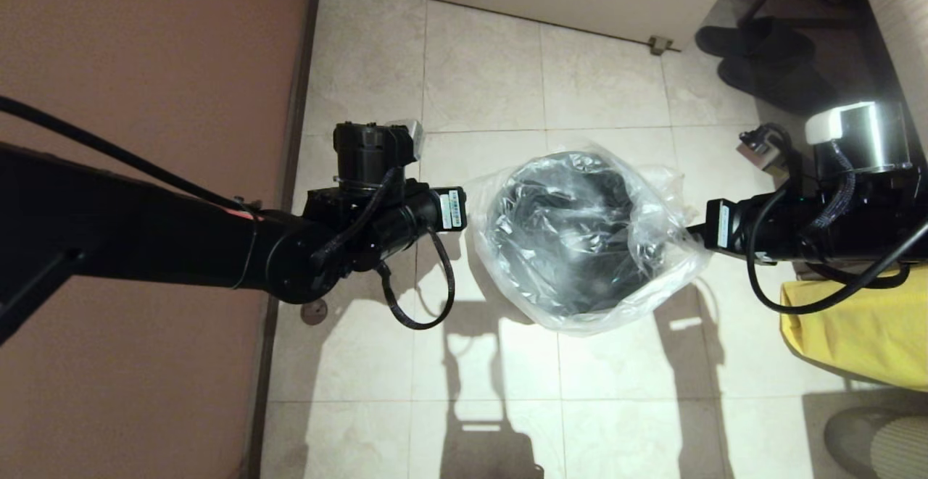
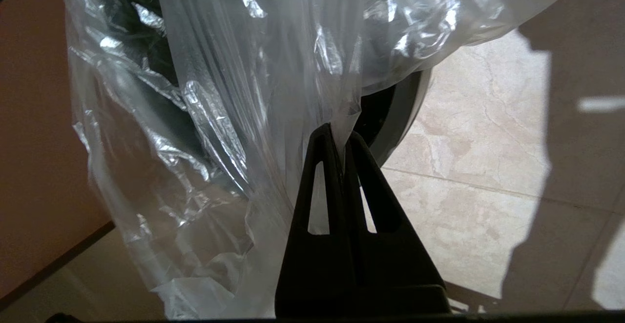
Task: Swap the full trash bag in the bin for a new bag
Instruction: Put the new garbage bag on the trash can
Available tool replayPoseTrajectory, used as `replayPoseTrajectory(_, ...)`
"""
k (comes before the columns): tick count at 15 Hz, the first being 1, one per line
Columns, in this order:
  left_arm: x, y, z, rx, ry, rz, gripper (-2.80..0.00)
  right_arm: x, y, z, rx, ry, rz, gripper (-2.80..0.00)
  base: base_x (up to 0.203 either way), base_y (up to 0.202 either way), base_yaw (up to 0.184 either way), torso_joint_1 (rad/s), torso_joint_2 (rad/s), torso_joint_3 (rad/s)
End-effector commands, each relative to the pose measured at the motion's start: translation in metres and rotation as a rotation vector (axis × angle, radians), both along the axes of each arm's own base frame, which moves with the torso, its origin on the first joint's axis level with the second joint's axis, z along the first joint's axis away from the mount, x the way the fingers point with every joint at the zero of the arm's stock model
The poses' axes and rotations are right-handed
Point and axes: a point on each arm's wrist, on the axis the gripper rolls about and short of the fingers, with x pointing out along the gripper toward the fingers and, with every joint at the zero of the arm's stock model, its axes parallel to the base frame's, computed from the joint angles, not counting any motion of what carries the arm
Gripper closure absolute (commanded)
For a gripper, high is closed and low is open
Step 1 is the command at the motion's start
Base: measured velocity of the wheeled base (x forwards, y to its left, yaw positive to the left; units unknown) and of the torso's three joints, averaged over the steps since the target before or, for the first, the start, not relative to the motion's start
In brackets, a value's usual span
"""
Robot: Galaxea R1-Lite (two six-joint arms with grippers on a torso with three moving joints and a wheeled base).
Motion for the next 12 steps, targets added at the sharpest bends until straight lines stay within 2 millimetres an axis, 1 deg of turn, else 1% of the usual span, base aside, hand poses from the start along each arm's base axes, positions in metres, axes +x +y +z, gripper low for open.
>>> replayPoseTrajectory(1,-0.007,0.005,0.013,-0.021,-0.030,0.002,-2.80,-0.006,0.005,0.003,0.004,-0.008,0.020,0.00,0.000,0.000,0.000,0.000,0.00,0.000)
replayPoseTrajectory(3,-0.016,0.009,0.027,-0.067,-0.045,0.013,-2.80,-0.006,0.005,0.001,0.004,-0.001,0.023,0.00,0.000,0.000,0.000,0.000,0.00,0.000)
replayPoseTrajectory(5,-0.026,0.010,0.032,-0.116,-0.015,0.020,-2.80,-0.007,0.005,-0.001,0.002,0.005,0.024,0.00,0.000,0.000,0.000,0.000,0.00,0.000)
replayPoseTrajectory(6,-0.033,0.009,0.029,-0.133,0.025,0.016,-2.80,-0.009,0.005,-0.001,0.001,0.007,0.025,0.00,0.000,0.000,0.000,0.000,0.00,0.000)
replayPoseTrajectory(8,-0.042,0.005,0.027,-0.148,0.045,-0.001,-2.80,-0.017,0.008,-0.007,-0.006,0.027,0.039,0.00,0.000,0.000,0.000,0.000,0.00,0.000)
replayPoseTrajectory(10,-0.051,-0.003,0.026,-0.147,0.079,-0.027,-2.80,-0.023,0.012,-0.009,-0.024,0.022,0.063,0.00,0.000,0.000,0.000,0.000,0.00,0.000)
replayPoseTrajectory(12,-0.061,-0.013,0.019,-0.159,0.166,-0.042,-2.80,-0.026,0.014,-0.011,-0.032,0.028,0.072,0.00,0.000,0.000,0.000,0.000,0.00,0.000)
